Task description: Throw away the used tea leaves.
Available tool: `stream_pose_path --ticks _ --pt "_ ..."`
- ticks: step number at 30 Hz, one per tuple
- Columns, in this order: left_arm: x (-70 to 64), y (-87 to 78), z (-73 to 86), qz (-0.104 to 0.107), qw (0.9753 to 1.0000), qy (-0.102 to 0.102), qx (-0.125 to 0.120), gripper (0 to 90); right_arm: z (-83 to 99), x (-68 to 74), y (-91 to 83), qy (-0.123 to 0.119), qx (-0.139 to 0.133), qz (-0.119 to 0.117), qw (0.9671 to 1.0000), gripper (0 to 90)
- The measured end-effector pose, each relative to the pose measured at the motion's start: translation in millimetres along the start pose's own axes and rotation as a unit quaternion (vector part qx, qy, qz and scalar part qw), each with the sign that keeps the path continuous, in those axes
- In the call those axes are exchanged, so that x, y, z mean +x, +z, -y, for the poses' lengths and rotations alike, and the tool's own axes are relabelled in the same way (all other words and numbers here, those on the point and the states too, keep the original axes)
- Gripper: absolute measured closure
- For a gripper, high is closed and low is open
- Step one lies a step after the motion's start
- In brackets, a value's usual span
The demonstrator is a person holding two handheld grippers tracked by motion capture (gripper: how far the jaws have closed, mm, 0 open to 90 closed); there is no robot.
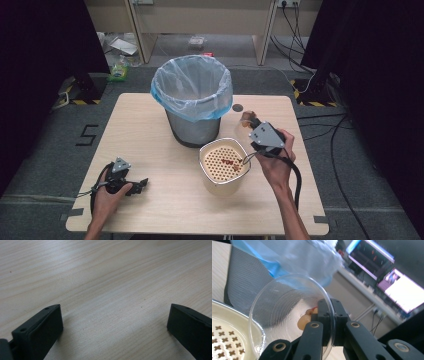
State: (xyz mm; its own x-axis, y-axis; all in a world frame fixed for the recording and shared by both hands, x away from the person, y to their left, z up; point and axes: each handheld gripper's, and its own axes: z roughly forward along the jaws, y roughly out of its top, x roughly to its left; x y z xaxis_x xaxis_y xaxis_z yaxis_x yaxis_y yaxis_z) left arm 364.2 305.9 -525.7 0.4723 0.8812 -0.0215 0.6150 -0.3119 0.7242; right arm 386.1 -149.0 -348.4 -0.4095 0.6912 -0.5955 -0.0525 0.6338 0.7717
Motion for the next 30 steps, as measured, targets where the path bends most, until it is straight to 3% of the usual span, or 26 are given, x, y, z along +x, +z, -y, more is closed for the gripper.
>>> stream_pose_path --ticks 5,9,10,12,14,17,18,20,23,25,30 --pt "0.0 0.0 0.0 0.000 1.0000 0.000 0.000 0.0 -6.0 15.2 -1.1 -0.058 -0.015 0.015 0.9981 88.1" --pt "0.0 0.0 0.0 0.000 1.0000 0.000 0.000 0.0 -8.8 17.7 -8.5 -0.076 -0.040 0.034 0.9958 88.3" --pt "-0.3 -0.3 0.3 -0.001 1.0000 -0.001 0.000 0.0 -8.5 22.4 -10.5 -0.097 -0.049 0.046 0.9930 88.3" --pt "-0.3 -0.6 0.5 -0.001 1.0000 -0.001 0.000 0.0 -7.2 27.1 -10.5 -0.110 -0.057 0.058 0.9906 88.3" --pt "-0.3 -0.6 0.6 -0.001 1.0000 -0.001 0.000 0.0 -9.9 31.8 -13.4 -0.136 -0.060 0.074 0.9861 88.3" --pt "-0.3 -0.6 0.6 -0.001 1.0000 -0.001 0.000 0.0 -15.3 36.3 -18.9 -0.144 -0.072 0.085 0.9832 88.4" --pt "-0.3 -0.6 0.6 -0.001 1.0000 -0.001 0.000 0.0 -18.1 41.8 -20.1 -0.167 -0.077 0.095 0.9783 88.4" --pt "-0.3 -0.7 0.6 -0.001 1.0000 -0.001 0.000 0.0 -15.4 47.0 -16.8 -0.185 -0.077 0.102 0.9744 88.5" --pt "-0.3 -0.7 0.7 -0.001 1.0000 -0.001 0.001 0.0 -17.8 56.4 -18.5 -0.216 -0.088 0.117 0.9654 88.6" --pt "-0.3 -0.8 0.7 -0.002 1.0000 -0.001 0.001 0.0 -17.6 61.7 -15.2 -0.232 -0.085 0.124 0.9611 88.6" --pt "-0.3 -0.8 0.7 -0.002 1.0000 -0.001 0.000 0.0 -14.3 76.2 -11.5 -0.293 -0.076 0.139 0.9430 88.6"
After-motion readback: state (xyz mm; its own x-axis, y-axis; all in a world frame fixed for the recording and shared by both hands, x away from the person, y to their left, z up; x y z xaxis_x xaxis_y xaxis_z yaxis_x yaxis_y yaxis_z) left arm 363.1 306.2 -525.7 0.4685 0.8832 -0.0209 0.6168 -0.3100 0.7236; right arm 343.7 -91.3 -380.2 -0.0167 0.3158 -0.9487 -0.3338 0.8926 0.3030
